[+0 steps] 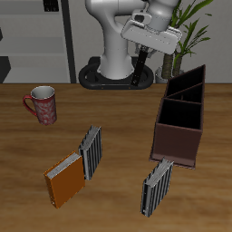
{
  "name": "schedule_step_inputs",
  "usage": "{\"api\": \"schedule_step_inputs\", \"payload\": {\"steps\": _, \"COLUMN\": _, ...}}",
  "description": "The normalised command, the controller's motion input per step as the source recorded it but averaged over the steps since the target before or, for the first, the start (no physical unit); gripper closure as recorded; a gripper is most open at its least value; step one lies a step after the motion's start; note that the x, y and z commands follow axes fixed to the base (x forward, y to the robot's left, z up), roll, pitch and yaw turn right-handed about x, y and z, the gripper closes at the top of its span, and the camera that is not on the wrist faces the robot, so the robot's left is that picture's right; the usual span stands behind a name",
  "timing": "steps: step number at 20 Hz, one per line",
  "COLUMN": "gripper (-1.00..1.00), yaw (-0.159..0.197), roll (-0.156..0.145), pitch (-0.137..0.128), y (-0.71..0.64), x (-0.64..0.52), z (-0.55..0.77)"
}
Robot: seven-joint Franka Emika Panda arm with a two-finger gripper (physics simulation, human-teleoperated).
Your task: Place the black book into the left desk caddy's left compartment
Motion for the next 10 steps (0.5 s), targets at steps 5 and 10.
{"api": "schedule_step_inputs", "payload": {"steps": 5, "gripper": 1.00, "yaw": 0.030, "roll": 0.060, "pitch": 0.012, "y": 0.45, "x": -0.21, "z": -0.16}}
{"api": "schedule_step_inputs", "payload": {"steps": 10, "gripper": 1.00, "yaw": 0.092, "roll": 0.064, "pitch": -0.003, "y": 0.54, "x": -0.23, "z": -0.17}}
